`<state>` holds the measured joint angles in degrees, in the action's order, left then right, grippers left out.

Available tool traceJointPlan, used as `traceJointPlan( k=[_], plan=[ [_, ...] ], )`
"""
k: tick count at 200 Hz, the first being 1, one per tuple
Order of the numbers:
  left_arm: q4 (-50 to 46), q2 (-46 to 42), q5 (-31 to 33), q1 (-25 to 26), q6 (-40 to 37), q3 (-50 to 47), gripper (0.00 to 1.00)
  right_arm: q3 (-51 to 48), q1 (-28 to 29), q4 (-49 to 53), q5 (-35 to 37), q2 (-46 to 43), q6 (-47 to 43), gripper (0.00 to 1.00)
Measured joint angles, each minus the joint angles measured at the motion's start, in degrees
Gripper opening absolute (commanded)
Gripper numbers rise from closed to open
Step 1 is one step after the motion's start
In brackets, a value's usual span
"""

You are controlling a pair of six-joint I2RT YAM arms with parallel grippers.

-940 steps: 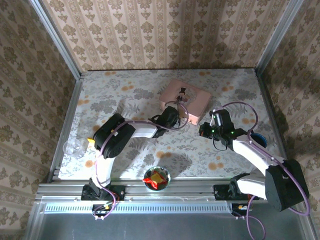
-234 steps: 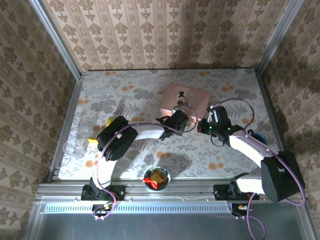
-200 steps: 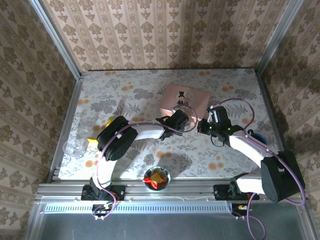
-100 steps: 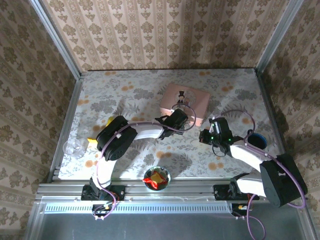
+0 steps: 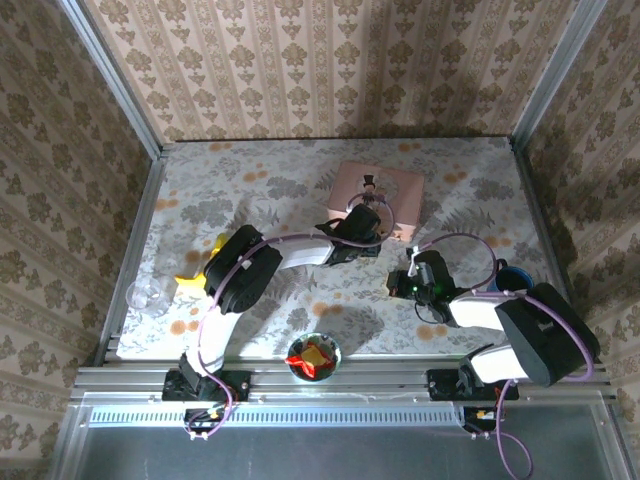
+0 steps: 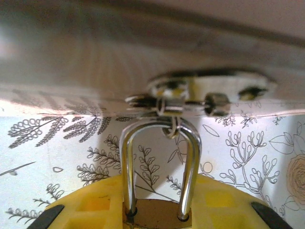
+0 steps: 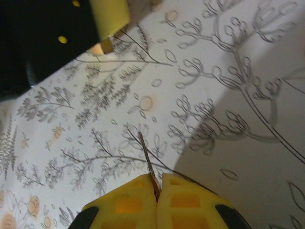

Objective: Unlock a padlock with a key

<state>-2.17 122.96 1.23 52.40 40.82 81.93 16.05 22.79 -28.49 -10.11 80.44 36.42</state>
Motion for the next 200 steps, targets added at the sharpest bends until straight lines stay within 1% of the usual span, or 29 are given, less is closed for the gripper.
traceJointPlan(
  k=[18,39,88,142,200],
  plan=[
    [0.3,0.0,-1.5,0.0,0.9,0.0,0.00,0.0,0.0,-4.2,-0.6,2.3,-0.2,0.00],
    [0.7,0.0,-3.1,0.0,2.1,0.0,0.00,0.0,0.0,-7.0,-0.8,2.8,-0.8,0.00],
    [2.3,0.0,-6.6,-0.9,4.8,-0.5,0.00,0.0,0.0,-7.7,-1.5,2.8,-2.7,0.00],
    [3.1,-0.8,-7.5,-1.1,7.1,-1.7,0.00,0.1,-1.2,-8.1,-3.9,3.0,-3.1,0.00],
    [6.9,-2.1,-7.3,-1.1,10.6,-5.0,0.00,1.0,-2.6,-11.9,-6.5,8.5,-1.4,0.00]
  ],
)
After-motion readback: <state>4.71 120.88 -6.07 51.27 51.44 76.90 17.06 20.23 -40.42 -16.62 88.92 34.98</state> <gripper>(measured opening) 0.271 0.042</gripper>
